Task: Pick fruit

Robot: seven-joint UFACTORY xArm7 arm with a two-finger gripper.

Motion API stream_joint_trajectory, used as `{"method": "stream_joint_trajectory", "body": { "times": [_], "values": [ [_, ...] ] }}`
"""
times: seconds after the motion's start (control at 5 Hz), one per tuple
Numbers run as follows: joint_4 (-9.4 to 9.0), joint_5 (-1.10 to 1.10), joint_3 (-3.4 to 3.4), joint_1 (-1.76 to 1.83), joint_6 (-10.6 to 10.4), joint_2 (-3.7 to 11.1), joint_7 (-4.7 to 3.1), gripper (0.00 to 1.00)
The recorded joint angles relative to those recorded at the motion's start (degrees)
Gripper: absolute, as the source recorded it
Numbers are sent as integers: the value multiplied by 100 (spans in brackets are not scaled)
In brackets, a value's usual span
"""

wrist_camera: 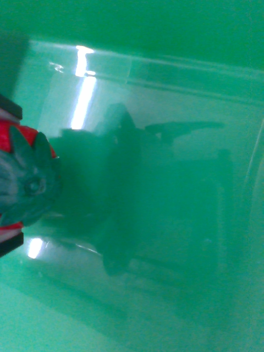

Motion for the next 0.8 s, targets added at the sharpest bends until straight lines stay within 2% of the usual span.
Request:
{"method": "stream_joint_trajectory", "body": {
  "times": [0.2,0.4,0.6,0.8],
  "values": [
    [0,0,0,0,0,0,0,100],
    [161,11,1,-5,240,-80,-6,100],
    [161,11,1,-5,240,-80,-6,100],
    [327,22,3,-10,488,-162,-12,100]
  ]
}}
